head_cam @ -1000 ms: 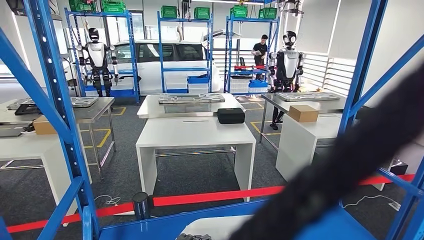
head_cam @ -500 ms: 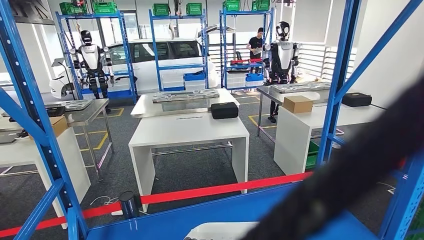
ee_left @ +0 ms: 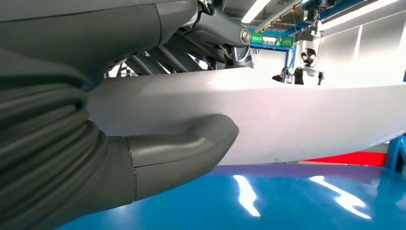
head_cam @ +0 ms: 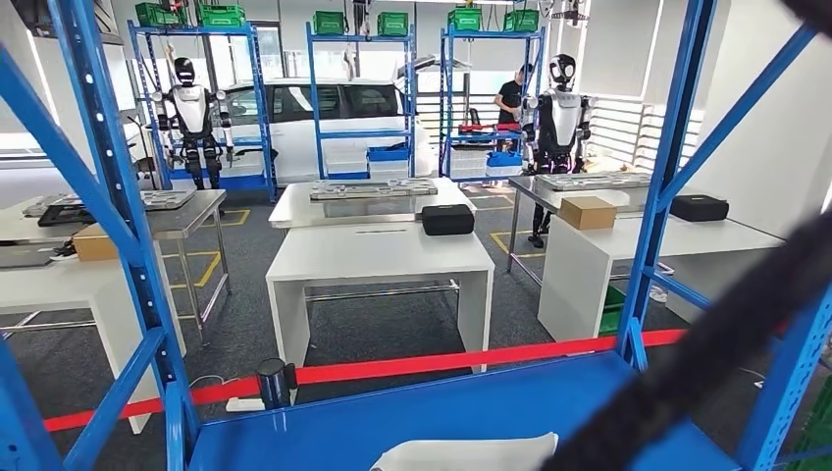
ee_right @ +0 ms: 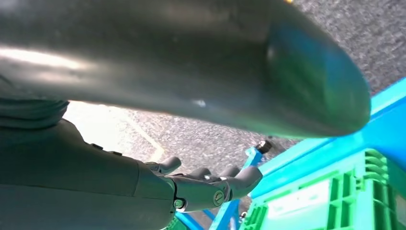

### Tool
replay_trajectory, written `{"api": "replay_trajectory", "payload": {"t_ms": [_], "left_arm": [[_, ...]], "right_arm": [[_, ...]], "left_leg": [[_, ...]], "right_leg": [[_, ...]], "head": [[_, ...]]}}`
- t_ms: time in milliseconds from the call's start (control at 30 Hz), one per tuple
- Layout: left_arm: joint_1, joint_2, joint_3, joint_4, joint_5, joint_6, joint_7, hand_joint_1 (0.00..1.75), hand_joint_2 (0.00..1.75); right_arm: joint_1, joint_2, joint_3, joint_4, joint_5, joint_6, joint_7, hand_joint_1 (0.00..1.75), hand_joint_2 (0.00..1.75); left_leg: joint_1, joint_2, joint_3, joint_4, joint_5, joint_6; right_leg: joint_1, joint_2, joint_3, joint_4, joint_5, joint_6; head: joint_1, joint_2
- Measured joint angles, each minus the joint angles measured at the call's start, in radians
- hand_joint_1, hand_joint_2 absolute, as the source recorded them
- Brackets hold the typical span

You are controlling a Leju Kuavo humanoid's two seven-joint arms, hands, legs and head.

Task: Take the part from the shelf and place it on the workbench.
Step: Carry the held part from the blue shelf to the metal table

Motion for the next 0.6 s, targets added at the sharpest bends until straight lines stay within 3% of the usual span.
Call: {"api": "replay_trajectory", "payload": {"t_ms": [67,100,133,167,200,267,300,400,467,567,600], "left_arm": [[0.003,0.000,-0.003,0.000,0.000,0.000,0.000,1.75,1.75],[0.005,0.000,-0.004,0.000,0.000,0.000,0.001,1.75,1.75],[0.006,0.000,-0.005,0.000,0.000,0.000,0.001,1.75,1.75],[0.007,0.000,-0.007,0.000,0.000,0.000,0.001,1.75,1.75],[0.007,0.000,-0.007,0.000,0.000,0.000,0.001,1.75,1.75],[0.007,0.000,-0.008,-0.002,0.000,0.000,0.001,1.75,1.75],[0.007,0.000,-0.009,-0.002,0.000,0.000,0.001,1.75,1.75],[0.007,0.001,-0.013,-0.003,0.000,0.000,0.002,1.75,1.75],[0.007,0.002,-0.015,-0.003,0.000,0.000,0.003,1.75,1.75],[0.007,0.002,-0.018,-0.003,0.000,-0.001,0.003,1.75,1.75],[0.008,0.002,-0.020,-0.003,0.000,-0.001,0.003,1.75,1.75]], "right_arm": [[0.001,-0.002,0.000,0.000,0.000,0.000,0.000,0.00,0.00],[0.002,-0.003,0.000,0.000,0.000,0.000,0.000,0.00,0.00],[0.003,-0.003,-0.001,0.000,0.000,0.000,0.000,0.00,0.00],[0.003,-0.004,-0.001,0.000,0.000,0.000,0.000,0.00,0.00],[0.003,-0.004,-0.001,0.000,0.000,0.000,0.000,0.00,0.00],[0.002,-0.005,-0.001,0.000,0.000,0.000,0.000,0.00,0.00],[0.001,-0.005,-0.001,0.000,0.000,0.000,0.000,0.00,0.00],[0.002,-0.004,-0.001,0.000,0.000,0.000,0.000,0.00,0.00],[0.001,-0.003,-0.001,0.000,0.000,0.001,0.001,0.00,0.00],[0.002,-0.002,-0.001,0.000,0.000,0.001,0.001,0.00,0.00],[0.002,-0.003,-0.001,0.000,0.000,0.001,0.001,0.00,0.00]], "left_leg": [[-0.001,0.001,-0.027,0.004,0.018,0.004],[-0.002,0.002,-0.042,0.009,0.026,0.004],[-0.002,0.003,-0.057,0.014,0.032,0.004],[-0.002,0.003,-0.072,0.021,0.038,0.002],[-0.001,0.003,-0.085,0.029,0.043,0.000],[-0.004,0.002,-0.107,0.045,0.052,-0.009],[-0.005,0.001,-0.113,0.051,0.056,-0.014],[-0.006,-0.001,-0.122,0.054,0.071,-0.031],[-0.004,-0.003,-0.142,0.085,0.033,-0.045],[0.007,-0.004,-0.189,0.254,-0.103,-0.065],[0.009,-0.004,-0.196,0.308,-0.126,-0.068]], "right_leg": [[0.004,0.000,-0.037,0.131,-0.086,0.006],[0.006,0.000,-0.044,0.179,-0.105,0.007],[0.007,0.000,-0.034,0.192,-0.103,0.008],[0.008,0.000,-0.004,0.168,-0.086,0.007],[0.008,-0.001,0.044,0.107,-0.065,0.007],[0.011,0.000,0.129,-0.014,-0.049,-0.004],[0.014,0.001,0.150,-0.048,-0.050,-0.012],[0.015,0.002,0.141,-0.059,-0.039,-0.038],[0.010,-0.001,0.122,-0.063,-0.018,-0.053],[0.008,-0.002,0.082,-0.064,0.016,-0.060],[0.008,-0.003,0.067,-0.063,0.027,-0.059]], "head": [[0.002,0.000],[0.002,0.000],[0.003,0.000],[0.003,0.000],[0.004,0.000],[0.005,0.000],[0.005,0.000],[0.004,0.000],[0.000,0.000],[-0.004,0.000],[-0.005,0.000]]}}
